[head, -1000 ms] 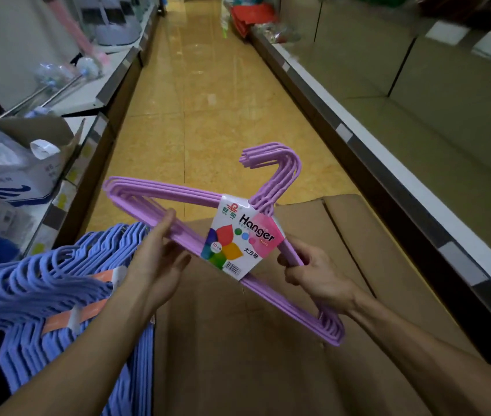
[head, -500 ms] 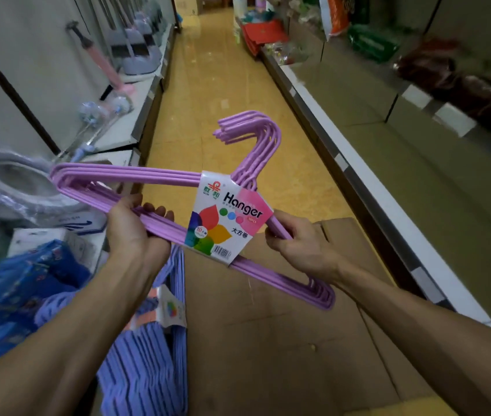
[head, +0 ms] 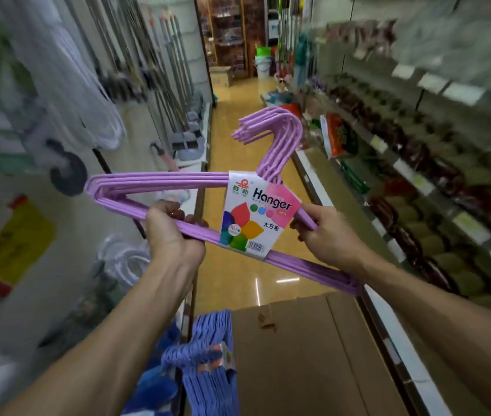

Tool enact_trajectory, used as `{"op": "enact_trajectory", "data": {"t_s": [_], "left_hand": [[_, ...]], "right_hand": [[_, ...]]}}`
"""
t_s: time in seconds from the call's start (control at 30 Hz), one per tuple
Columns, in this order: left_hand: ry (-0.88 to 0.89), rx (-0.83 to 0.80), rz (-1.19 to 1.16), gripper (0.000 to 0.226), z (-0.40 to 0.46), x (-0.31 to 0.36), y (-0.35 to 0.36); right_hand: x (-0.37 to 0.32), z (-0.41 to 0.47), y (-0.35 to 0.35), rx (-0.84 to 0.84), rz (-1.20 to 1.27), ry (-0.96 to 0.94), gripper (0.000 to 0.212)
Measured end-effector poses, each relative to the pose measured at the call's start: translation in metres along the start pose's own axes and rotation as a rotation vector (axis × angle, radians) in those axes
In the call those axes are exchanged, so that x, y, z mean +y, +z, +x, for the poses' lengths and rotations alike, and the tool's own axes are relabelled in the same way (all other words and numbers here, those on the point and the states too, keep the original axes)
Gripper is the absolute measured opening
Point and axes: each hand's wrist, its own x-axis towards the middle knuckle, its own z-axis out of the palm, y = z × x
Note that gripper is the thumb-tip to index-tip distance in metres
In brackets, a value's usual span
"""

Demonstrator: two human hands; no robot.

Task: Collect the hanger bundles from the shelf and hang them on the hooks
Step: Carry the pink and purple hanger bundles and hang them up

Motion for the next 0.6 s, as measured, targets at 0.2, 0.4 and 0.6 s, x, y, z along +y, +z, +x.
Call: {"op": "enact_trajectory", "data": {"t_s": [0.2,0.4,0.6], "left_hand": [[0.029,-0.108,-0.072,0.022,-0.102,0.100,0.074],[0.069,-0.147,-0.164,0.026,-0.192,0.142,0.091],[0.206,-0.105,-0.214,0.029,-0.266,0.167,0.092]], "right_hand": [[-0.131,-0.008,-0.100,0.204,-0.149,-0.056,0.033],[-0.191,-0.038,-0.161,0.219,-0.102,-0.197,0.034],[-0.228,-0.056,-0.190,0.133,-0.051,-0.315,0.039]]}}
